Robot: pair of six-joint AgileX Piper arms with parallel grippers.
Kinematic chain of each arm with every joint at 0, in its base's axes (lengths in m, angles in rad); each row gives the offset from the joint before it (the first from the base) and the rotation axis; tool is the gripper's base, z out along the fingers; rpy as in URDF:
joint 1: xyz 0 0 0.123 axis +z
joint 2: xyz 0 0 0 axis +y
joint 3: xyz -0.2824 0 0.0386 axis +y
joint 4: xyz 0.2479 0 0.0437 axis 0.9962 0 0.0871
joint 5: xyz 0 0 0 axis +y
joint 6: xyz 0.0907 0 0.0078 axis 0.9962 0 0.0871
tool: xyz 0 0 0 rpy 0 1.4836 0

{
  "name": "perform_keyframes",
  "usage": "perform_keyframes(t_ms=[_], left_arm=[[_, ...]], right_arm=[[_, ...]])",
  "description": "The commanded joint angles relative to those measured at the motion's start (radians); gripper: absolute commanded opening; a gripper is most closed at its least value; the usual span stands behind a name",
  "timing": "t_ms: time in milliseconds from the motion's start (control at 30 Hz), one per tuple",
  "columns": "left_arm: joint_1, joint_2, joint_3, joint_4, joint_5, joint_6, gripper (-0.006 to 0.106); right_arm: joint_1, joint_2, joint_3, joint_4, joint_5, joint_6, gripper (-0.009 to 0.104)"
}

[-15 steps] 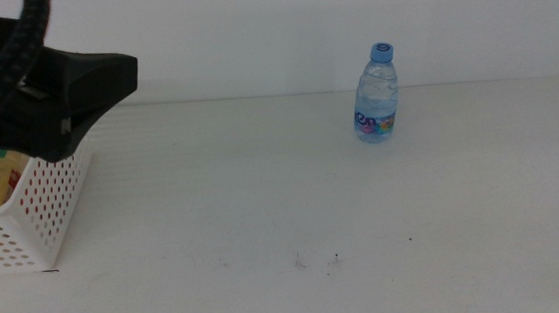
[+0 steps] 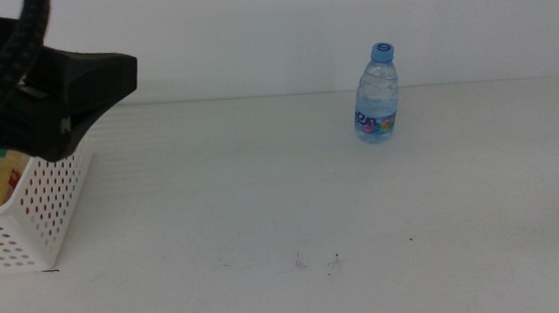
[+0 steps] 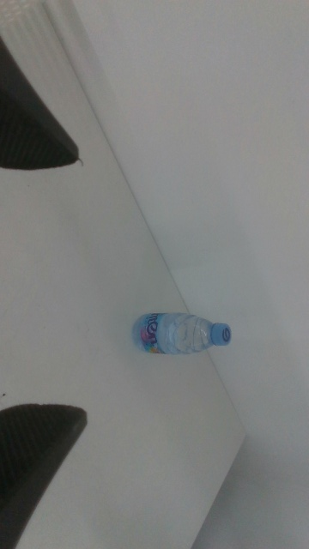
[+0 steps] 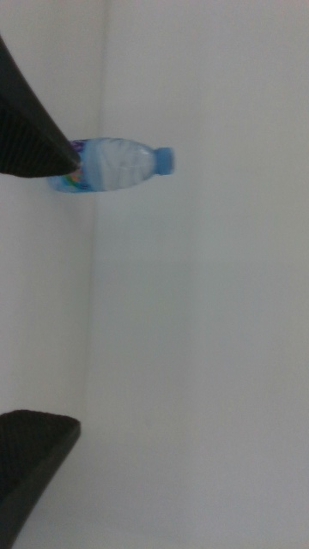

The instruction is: Use arms to grab the bottles and put them into the dustbin to the left of the table.

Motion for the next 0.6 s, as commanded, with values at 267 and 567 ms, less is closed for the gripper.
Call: perform_keyframes(t_ms=[267, 567], left_arm=[[-0.002, -0.001, -0.006, 0.001, -0.014, 0.001, 0.094], [-0.002, -0.001, -0.006, 0.002, -0.014, 0.001, 0.094]], right_arm=[[-0.003, 0.565, 0.002, -0.012, -0.569, 0.126, 0.090], [-0.003, 0.798, -0.034, -0.044, -0.646, 0.154, 0.090]])
